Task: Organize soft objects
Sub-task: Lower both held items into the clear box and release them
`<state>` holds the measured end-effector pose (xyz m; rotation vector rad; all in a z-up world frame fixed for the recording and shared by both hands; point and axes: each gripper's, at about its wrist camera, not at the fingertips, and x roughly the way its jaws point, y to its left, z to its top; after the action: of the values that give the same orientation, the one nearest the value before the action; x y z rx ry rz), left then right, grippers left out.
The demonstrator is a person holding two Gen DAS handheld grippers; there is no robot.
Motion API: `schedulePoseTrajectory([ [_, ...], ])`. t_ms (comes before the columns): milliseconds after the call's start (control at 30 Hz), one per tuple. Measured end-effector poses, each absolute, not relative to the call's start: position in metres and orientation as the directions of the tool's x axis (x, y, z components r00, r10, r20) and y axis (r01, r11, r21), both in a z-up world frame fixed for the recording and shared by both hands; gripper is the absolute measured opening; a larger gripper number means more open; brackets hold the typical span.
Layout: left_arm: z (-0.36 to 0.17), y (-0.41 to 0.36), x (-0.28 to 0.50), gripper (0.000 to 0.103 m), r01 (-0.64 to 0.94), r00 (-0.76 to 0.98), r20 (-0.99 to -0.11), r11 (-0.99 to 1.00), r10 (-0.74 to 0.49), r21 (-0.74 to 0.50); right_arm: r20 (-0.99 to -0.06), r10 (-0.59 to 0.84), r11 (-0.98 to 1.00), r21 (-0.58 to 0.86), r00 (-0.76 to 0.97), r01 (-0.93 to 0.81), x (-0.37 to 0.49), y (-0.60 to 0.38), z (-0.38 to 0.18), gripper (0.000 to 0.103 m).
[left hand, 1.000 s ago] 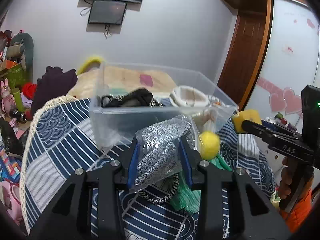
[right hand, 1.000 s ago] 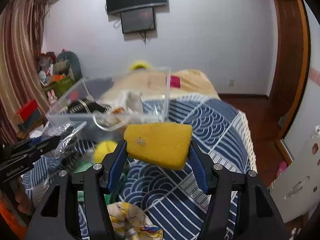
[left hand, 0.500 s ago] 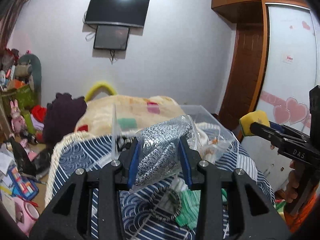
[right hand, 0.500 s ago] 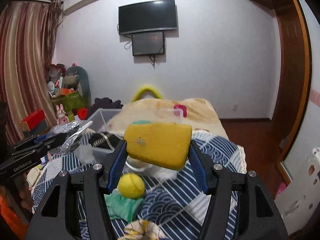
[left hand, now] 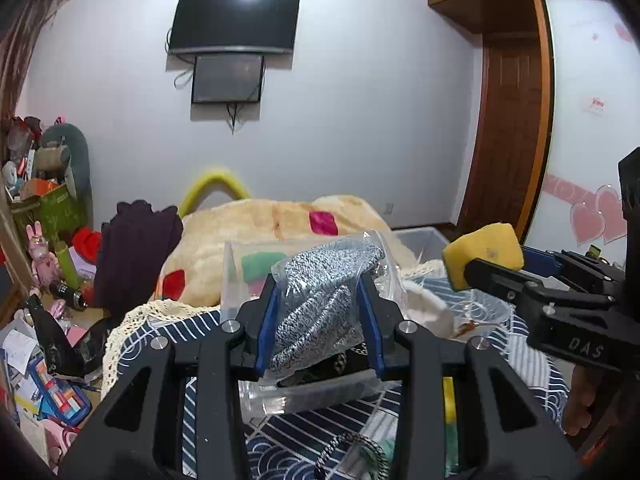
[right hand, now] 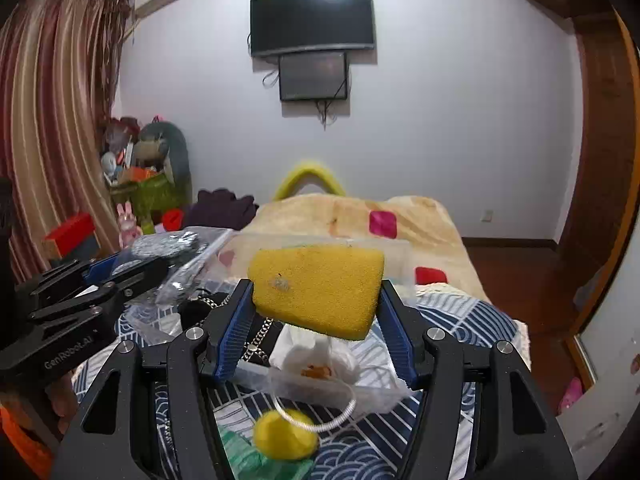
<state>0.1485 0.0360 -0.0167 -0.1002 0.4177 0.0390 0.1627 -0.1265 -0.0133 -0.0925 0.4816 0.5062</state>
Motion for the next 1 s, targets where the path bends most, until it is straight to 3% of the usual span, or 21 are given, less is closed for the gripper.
schedulePoseTrajectory([
  [300, -0.044, 0.045, 0.196, 0.037, -0.056, 0.862, -0.506, 0.99, -0.019, -0.131, -0.604, 0.439, 0.85, 0.04, 0.665, -0.525, 0.193, -0.103, -0.048, 0.057],
  [600, -0.063, 0.028, 0.209, 0.038, -0.06, 0.834, -0.549, 0.998, 0.043, -0.013, -0.634, 0.414, 0.842, -0.004, 0.652, -0.539, 0.186, -0.107, -0.053, 0.061],
  [733, -0.061, 0.028, 0.203, 0.048, -0.048, 0.827, -0.562, 0.998, 0.015, -0.044, -0.632, 0.412, 0.844, -0.007, 0.656, -0.537, 0.186, -0.11, -0.048, 0.072],
  [833, -0.056, 0.031, 0.192, 0.05, -0.038, 0.83, -0.558, 0.997, -0.003, -0.061, -0.619, 0.416, 0.844, -0.01, 0.666, -0.537, 0.182, -0.116, -0.044, 0.073],
  [1000, -0.038, 0.031, 0.166, 0.072, -0.025, 0.864, -0.504, 0.996, -0.023, -0.089, -0.583, 0.421, 0.847, -0.02, 0.694, -0.531, 0.17, -0.129, -0.03, 0.077],
])
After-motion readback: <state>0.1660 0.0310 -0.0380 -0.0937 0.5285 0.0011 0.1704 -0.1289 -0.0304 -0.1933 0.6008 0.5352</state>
